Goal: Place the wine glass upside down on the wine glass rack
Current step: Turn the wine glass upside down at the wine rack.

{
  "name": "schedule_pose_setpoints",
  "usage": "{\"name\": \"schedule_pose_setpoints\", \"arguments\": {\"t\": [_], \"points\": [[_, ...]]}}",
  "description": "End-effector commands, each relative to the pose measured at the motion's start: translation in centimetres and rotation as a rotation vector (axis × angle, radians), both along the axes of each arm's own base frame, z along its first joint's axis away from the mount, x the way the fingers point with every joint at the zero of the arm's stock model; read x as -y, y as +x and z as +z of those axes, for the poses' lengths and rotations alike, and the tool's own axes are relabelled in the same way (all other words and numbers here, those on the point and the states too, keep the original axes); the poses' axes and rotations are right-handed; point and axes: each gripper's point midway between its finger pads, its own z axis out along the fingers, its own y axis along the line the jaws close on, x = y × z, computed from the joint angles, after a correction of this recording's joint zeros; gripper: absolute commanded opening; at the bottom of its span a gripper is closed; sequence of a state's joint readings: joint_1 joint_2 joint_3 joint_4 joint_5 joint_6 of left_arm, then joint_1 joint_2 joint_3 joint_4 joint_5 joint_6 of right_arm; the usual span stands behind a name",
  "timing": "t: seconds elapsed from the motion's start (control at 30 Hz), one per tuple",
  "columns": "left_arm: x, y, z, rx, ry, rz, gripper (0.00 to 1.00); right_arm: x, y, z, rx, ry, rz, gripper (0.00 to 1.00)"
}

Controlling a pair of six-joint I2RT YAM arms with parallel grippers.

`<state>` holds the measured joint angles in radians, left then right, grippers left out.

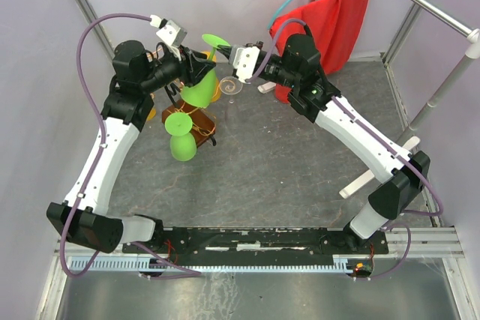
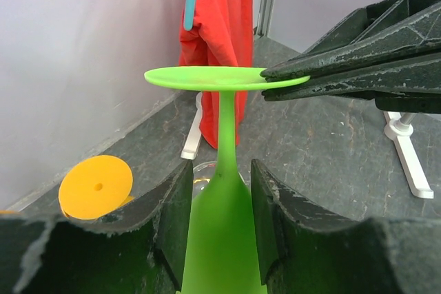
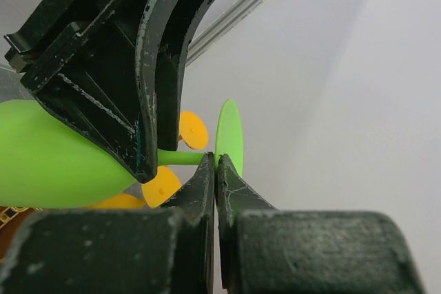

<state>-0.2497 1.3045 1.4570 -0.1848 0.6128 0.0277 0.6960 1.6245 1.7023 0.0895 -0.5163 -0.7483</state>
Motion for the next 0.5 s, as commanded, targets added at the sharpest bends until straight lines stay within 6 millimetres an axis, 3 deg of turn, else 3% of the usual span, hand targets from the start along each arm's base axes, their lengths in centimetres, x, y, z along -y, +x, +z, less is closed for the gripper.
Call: {"name": "schedule_pose_setpoints", "arguments": {"t": [0.0, 0.27, 0.47], "points": [[0.55, -0.31, 0.93, 0.023, -0.037, -0.024, 0.46, 0.64, -2.34, 4.47, 0.086, 0.095, 0.036, 0.01], [0.71, -0.34, 0.82, 0.027, -0.038, -0.025, 0.47, 0.44, -2.41, 4.28, 0.087, 0.088, 0.037, 0.01], [0.75, -0.28, 0.43, 0.021, -0.034, -0.026, 0.33, 0.63, -2.39, 4.43, 0.089, 0.092, 0.029, 0.01]]}}
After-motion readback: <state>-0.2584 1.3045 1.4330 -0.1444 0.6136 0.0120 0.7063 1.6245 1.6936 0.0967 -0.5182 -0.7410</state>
